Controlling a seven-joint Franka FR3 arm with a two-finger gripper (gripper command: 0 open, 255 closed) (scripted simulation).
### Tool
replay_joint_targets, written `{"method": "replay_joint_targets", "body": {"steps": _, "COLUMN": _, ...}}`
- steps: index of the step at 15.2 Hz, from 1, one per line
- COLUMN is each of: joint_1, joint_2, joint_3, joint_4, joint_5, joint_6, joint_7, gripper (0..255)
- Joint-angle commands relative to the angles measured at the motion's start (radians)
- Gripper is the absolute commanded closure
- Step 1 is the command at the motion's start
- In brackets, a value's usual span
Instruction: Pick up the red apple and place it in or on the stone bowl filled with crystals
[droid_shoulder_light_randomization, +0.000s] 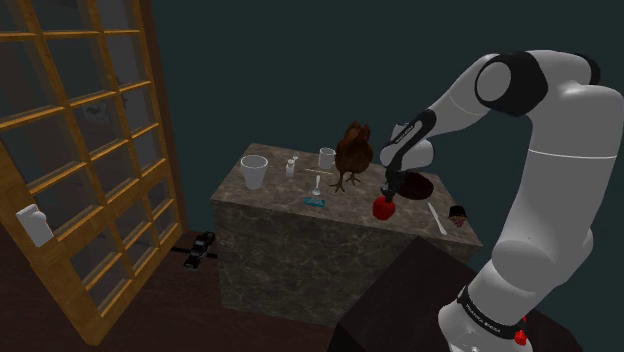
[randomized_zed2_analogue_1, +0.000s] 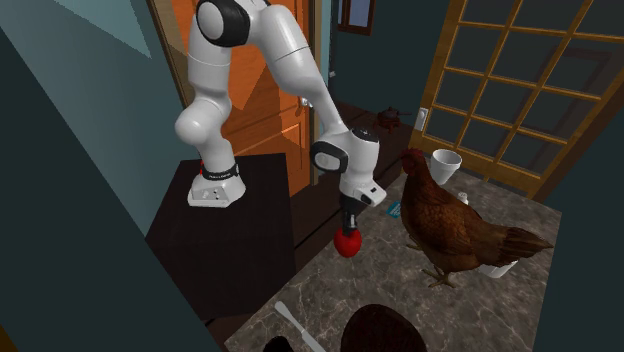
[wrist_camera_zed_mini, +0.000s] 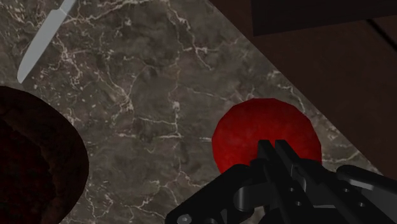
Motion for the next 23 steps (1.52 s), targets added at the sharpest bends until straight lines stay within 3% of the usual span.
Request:
{"method": "replay_joint_targets", "body": {"steps": 1, "joint_1": 0.005, "joint_2": -0.021, "joint_3": -0.005, "joint_4": -0.003, "joint_5": -0.008, "joint_6": -0.018, "joint_7": 0.005, "gripper": 255}}
{"method": "replay_joint_targets", "body": {"steps": 23, "joint_1": 0.035, "joint_2": -0.271, "joint_3": -0.038, "joint_4": 0.041, "joint_5": -0.102, "joint_6": -0.302, "joint_7": 0.046, "gripper": 255}}
